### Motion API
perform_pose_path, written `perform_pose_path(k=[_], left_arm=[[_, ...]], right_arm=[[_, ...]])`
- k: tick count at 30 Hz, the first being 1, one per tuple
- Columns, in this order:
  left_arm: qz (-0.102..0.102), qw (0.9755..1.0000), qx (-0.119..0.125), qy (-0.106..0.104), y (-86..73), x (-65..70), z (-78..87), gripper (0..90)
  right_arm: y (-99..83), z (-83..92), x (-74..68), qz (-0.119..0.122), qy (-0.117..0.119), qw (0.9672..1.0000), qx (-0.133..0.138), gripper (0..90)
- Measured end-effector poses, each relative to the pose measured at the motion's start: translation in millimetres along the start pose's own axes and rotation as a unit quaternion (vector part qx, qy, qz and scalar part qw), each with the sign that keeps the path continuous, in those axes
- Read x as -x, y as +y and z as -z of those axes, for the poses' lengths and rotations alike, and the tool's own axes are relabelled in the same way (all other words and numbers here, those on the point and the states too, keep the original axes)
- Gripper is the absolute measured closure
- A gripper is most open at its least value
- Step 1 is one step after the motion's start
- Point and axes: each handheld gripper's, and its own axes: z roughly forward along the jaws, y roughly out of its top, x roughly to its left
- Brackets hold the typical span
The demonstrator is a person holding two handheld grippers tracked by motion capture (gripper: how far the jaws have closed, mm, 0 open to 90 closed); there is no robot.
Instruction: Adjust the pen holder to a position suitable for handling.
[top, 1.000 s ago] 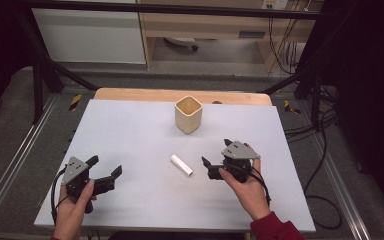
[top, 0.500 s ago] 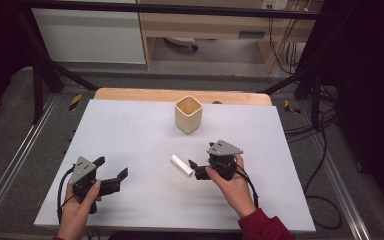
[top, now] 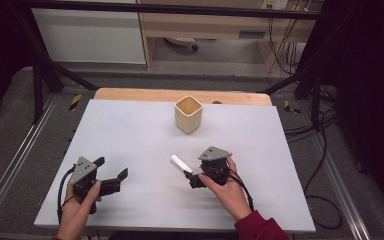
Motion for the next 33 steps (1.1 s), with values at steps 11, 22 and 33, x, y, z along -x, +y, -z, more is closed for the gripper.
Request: perform_pose_path(k=[11, 22, 33], left_arm=[[0.01, 0.9999, -0.002, -0.008, 0.4, 1.9, -4.5, 6.0], [0.001, 1.0, -0.009, -0.004, -1.1, 3.8, -5.6, 6.2], [0.002, 0.9999, -0.01, 0.005, -2.0, 3.3, -4.4, 6.2]], right_arm=[[-2.5, -10.7, -5.7, 0.004, 0.024, 0.9993, -0.028, 7.5], [-8.7, -16.2, -18.9, 0.012, 0.036, 0.9978, -0.054, 9.3], [-11.1, -25.4, -11.0, -0.001, 0.035, 0.9972, -0.065, 28.7]])
